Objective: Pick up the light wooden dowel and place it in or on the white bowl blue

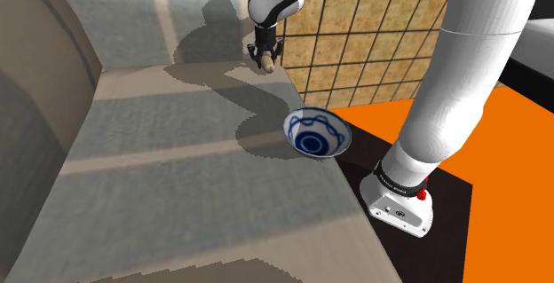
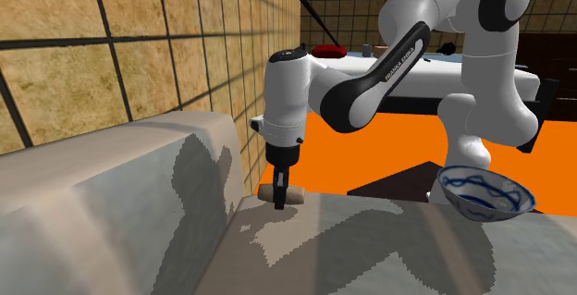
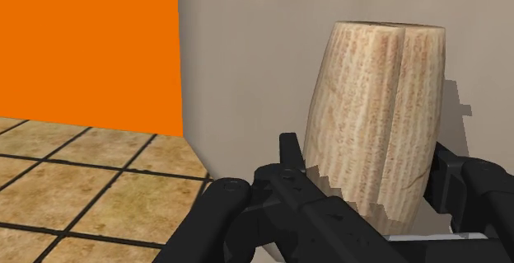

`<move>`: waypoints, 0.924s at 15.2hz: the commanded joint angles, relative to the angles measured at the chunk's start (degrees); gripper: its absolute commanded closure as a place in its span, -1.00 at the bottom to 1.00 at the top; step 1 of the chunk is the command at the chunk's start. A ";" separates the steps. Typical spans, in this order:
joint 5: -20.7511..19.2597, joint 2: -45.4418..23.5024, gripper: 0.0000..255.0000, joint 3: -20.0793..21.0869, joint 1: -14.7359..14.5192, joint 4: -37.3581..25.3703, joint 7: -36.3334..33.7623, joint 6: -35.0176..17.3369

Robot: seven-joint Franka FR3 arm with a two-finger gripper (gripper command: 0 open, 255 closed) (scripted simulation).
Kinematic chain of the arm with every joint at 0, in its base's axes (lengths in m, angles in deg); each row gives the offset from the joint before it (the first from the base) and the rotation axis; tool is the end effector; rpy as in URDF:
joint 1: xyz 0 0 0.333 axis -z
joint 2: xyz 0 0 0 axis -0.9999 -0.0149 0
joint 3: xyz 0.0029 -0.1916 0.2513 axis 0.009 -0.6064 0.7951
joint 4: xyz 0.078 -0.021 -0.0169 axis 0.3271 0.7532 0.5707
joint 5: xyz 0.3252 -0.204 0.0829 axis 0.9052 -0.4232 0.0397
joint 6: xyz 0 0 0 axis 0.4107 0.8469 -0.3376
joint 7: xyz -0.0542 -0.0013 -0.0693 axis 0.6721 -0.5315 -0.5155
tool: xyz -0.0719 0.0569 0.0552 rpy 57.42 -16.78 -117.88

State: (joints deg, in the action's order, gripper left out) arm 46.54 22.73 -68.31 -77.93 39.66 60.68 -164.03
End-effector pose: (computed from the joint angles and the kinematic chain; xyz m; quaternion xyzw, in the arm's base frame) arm 0.5976 -0.1026 0.3480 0.9640 -0.2606 0.0195 0.0489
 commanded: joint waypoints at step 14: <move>0.84 3.98 1.00 0.21 0.03 -4.25 1.15 8.18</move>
State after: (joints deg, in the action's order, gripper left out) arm 47.32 26.56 -68.13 -77.88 36.13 61.77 -156.74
